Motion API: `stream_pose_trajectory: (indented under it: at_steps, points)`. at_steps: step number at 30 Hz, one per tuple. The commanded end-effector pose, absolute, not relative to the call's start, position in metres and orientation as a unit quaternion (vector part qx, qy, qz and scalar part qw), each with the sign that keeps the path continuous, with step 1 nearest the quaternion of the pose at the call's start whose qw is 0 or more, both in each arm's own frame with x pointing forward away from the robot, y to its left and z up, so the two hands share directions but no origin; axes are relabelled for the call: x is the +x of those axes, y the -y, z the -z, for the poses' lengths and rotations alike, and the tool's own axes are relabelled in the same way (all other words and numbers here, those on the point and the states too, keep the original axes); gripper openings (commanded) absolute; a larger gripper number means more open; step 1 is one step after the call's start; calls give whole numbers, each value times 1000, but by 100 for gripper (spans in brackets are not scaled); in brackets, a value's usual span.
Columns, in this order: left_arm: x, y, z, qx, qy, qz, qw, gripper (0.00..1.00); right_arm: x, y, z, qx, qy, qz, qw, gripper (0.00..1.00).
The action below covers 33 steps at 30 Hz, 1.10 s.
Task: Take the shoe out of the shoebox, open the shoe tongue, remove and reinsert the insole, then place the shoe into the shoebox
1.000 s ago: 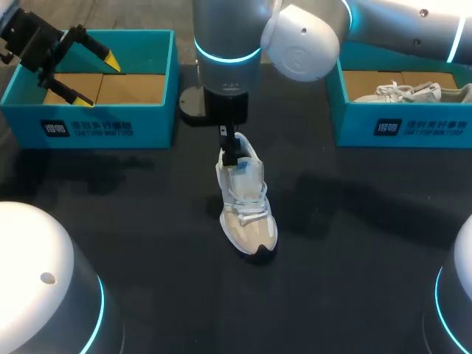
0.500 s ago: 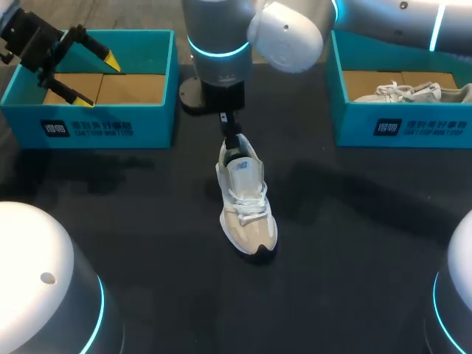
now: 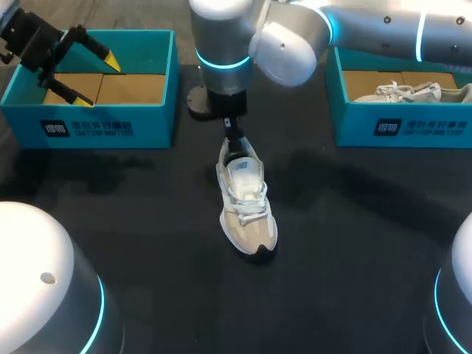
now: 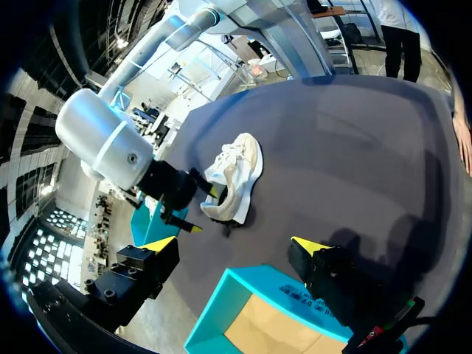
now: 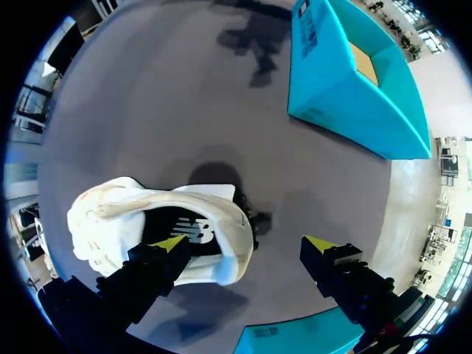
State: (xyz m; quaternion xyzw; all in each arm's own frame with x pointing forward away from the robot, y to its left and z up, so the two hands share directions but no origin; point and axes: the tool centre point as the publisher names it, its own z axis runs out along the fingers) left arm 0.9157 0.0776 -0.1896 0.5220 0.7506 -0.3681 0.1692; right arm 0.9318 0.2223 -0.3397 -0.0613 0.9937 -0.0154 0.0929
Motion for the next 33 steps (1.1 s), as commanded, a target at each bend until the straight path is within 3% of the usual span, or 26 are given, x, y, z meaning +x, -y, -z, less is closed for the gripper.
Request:
stream_pose_trajectory:
  at_steps: [1,12,13,14,16,20,22,33]
  points:
    - [916,-78,189,523,-751,367,168,100,940,-224,357,-62,-994,13,86,100]
    - [916,-78,189,523,-751,367,168,100,946,-216,378,-52,-995,23,81,100]
    - [916,-78,189,523,-751,367,168,100,946,-215,378,-51,-995,23,80,96]
    - [916,-78,189,523,-751,367,168,100,946,-215,378,-49,-995,23,79,84]
    - [916,-78,189,523,-751,367,168,100,946,-214,379,-47,-996,24,78,49]
    - [916,-78,189,523,-751,367,168,100,944,-213,381,-42,-996,26,75,22]
    - [916,-78,189,523,-751,367,168,100,943,-213,382,-39,-996,26,75,0]
    - [916,-78,189,523,-751,367,168,100,936,-213,374,-22,-997,27,71,0]
